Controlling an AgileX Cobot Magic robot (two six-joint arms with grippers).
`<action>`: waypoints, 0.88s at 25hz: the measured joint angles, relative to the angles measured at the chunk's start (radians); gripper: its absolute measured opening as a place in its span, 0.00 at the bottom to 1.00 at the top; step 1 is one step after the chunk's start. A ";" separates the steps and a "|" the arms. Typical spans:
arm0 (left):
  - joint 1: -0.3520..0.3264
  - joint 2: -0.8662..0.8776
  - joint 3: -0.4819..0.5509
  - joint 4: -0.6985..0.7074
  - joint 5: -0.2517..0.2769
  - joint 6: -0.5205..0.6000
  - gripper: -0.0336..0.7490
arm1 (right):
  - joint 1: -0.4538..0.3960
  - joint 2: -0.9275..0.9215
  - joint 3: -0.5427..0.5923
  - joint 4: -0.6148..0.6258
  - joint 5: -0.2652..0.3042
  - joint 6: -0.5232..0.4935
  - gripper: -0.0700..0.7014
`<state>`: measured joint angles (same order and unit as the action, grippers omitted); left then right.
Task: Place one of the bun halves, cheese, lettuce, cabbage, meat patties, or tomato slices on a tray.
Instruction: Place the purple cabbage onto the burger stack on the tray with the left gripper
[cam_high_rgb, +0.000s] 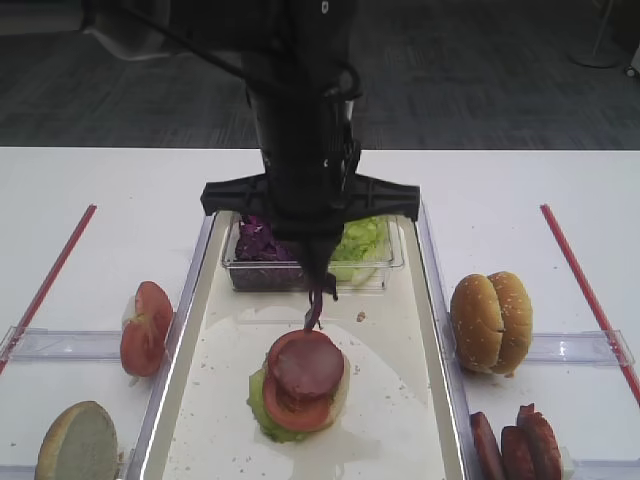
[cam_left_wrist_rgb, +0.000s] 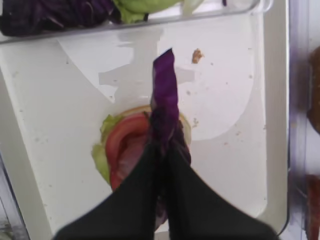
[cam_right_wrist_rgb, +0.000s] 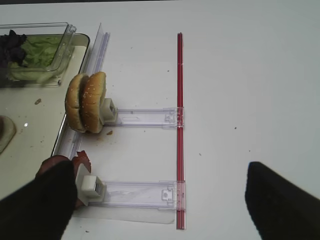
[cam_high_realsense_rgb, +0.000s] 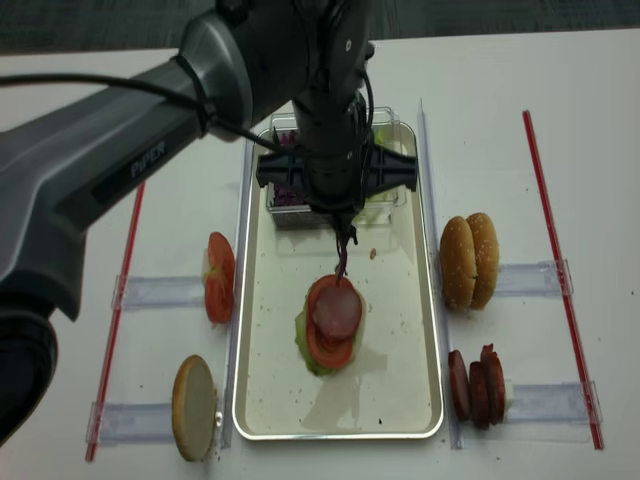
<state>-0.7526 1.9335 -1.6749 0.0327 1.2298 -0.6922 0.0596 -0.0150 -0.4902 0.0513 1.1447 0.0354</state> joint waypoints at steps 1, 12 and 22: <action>-0.004 0.000 0.019 0.000 0.000 -0.005 0.04 | 0.000 0.000 0.000 0.000 0.000 0.000 0.99; -0.035 -0.045 0.100 0.006 -0.002 -0.011 0.04 | 0.000 0.000 0.000 0.000 0.000 0.000 0.99; -0.051 -0.044 0.101 -0.011 -0.004 -0.011 0.04 | 0.000 0.000 0.000 0.000 0.000 0.000 0.99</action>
<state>-0.8038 1.8892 -1.5739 0.0222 1.2258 -0.7033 0.0596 -0.0150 -0.4902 0.0513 1.1447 0.0354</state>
